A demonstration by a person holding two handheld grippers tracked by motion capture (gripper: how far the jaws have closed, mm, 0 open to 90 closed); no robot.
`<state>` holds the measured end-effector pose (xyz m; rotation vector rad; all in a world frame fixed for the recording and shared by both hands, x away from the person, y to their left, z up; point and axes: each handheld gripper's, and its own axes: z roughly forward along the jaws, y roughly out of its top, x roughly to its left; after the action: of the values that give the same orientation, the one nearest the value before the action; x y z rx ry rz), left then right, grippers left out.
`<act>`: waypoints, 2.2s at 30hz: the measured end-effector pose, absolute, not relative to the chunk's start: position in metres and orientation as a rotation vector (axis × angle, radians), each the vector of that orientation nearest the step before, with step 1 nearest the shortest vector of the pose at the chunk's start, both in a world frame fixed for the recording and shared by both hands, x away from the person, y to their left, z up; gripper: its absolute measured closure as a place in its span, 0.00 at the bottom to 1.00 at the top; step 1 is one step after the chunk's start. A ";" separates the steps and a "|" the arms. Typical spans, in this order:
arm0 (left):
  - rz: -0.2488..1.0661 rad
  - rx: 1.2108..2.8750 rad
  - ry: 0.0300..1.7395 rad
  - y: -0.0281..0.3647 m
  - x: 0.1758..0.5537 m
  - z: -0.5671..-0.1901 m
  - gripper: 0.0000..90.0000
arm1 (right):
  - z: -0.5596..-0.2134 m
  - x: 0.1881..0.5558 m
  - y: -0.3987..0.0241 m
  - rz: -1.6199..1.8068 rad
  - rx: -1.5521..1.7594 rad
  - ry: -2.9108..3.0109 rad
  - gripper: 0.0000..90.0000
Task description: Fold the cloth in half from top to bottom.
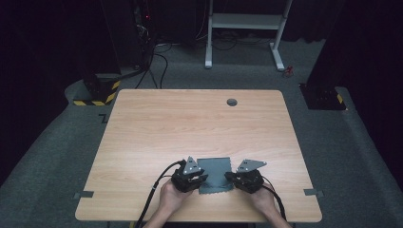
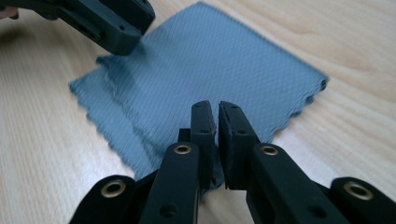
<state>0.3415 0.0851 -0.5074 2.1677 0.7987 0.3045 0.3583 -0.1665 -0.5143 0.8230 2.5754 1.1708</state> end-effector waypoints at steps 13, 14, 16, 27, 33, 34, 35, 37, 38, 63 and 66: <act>0.228 2.244 0.726 0.088 0.313 -0.516 0.87 | -0.519 0.335 -0.174 1.115 0.699 2.598 0.89; 0.234 2.248 0.718 0.088 0.312 -0.516 0.87 | -0.519 0.335 -0.174 1.114 0.696 2.601 0.88; 0.217 2.242 0.726 0.088 0.312 -0.516 0.87 | -0.519 0.335 -0.174 1.114 0.693 2.604 0.88; 0.397 2.103 0.971 0.094 0.362 -0.503 0.63 | -0.507 0.379 -0.173 1.173 0.964 2.455 0.79; 0.375 2.110 1.175 0.098 0.405 -0.512 0.56 | -0.513 0.422 -0.159 1.117 1.122 2.430 0.70; 0.377 2.123 1.162 0.096 0.406 -0.513 0.56 | -0.514 0.425 -0.158 1.106 1.122 2.444 0.71; 0.381 2.145 1.146 0.094 0.406 -0.512 0.58 | -0.516 0.427 -0.156 1.088 1.115 2.468 0.75; 0.377 2.171 1.114 0.091 0.406 -0.511 0.67 | -0.517 0.427 -0.154 1.074 1.072 2.494 0.86; 0.357 2.172 1.107 0.091 0.406 -0.511 0.74 | -0.517 0.427 -0.153 1.071 1.050 2.510 0.92; 0.511 1.968 1.199 0.164 0.377 -0.517 0.51 | -0.519 0.393 -0.221 0.945 1.183 2.252 0.65; 0.571 1.966 1.254 0.187 0.365 -0.523 0.49 | -0.521 0.382 -0.241 0.924 1.211 2.212 0.62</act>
<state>0.3651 0.1865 -0.5229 1.9658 1.2542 0.5709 0.3824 -0.2408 -0.5212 1.2108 2.2116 0.9238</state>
